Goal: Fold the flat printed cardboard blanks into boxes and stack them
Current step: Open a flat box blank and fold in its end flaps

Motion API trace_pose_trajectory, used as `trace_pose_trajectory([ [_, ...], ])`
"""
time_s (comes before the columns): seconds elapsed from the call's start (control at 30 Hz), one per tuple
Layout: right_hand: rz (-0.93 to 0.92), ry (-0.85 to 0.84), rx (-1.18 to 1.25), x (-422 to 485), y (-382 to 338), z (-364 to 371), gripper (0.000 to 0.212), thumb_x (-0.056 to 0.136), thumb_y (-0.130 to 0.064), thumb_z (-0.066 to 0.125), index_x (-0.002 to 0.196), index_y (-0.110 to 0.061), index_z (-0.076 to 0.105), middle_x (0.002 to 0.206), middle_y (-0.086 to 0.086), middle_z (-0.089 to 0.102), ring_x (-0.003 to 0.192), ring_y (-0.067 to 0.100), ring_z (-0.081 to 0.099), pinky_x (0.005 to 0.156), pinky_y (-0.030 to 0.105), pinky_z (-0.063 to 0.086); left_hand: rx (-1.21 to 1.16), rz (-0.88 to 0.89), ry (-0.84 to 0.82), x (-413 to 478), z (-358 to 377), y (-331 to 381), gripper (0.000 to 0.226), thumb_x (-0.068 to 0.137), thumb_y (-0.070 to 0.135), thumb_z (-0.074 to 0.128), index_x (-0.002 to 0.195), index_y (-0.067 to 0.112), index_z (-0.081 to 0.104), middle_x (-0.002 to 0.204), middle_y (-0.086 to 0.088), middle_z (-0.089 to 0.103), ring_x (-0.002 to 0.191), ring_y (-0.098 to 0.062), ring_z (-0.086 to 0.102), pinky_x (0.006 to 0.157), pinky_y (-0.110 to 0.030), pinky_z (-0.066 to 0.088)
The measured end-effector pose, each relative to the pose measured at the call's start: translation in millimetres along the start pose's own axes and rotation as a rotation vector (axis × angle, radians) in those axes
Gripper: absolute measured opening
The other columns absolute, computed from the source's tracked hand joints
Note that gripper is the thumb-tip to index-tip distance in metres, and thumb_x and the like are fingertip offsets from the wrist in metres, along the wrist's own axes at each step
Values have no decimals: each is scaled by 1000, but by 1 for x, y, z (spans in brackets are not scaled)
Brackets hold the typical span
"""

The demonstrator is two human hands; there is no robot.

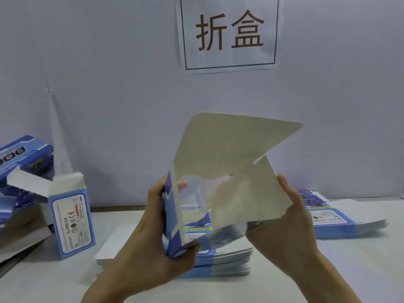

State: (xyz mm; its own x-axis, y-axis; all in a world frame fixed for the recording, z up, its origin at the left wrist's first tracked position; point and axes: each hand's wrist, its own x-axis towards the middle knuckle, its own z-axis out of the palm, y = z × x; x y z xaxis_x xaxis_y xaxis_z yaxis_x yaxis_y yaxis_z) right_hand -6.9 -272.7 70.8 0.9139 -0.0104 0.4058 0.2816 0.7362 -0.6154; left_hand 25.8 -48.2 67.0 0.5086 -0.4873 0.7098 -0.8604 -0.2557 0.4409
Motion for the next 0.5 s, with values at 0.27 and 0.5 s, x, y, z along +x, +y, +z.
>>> trace_pose_trajectory([
  [0.27,134,-215,-80,5,0,-2,53,60,-36,78,104,-7,73,103,13,69,83,19,68,62,23,53,-47,26,19,-1,12,2,80,67,22,66,134,36,24,102,29,48,86,1,52,73,-6,45],
  [0.5,145,53,-382,8,17,-11,32,77,-9,49,84,-20,78,85,8,73,72,16,69,57,23,54,-95,-1,68,3,11,1,102,47,19,84,120,62,28,108,36,50,97,-3,62,67,-12,53],
])
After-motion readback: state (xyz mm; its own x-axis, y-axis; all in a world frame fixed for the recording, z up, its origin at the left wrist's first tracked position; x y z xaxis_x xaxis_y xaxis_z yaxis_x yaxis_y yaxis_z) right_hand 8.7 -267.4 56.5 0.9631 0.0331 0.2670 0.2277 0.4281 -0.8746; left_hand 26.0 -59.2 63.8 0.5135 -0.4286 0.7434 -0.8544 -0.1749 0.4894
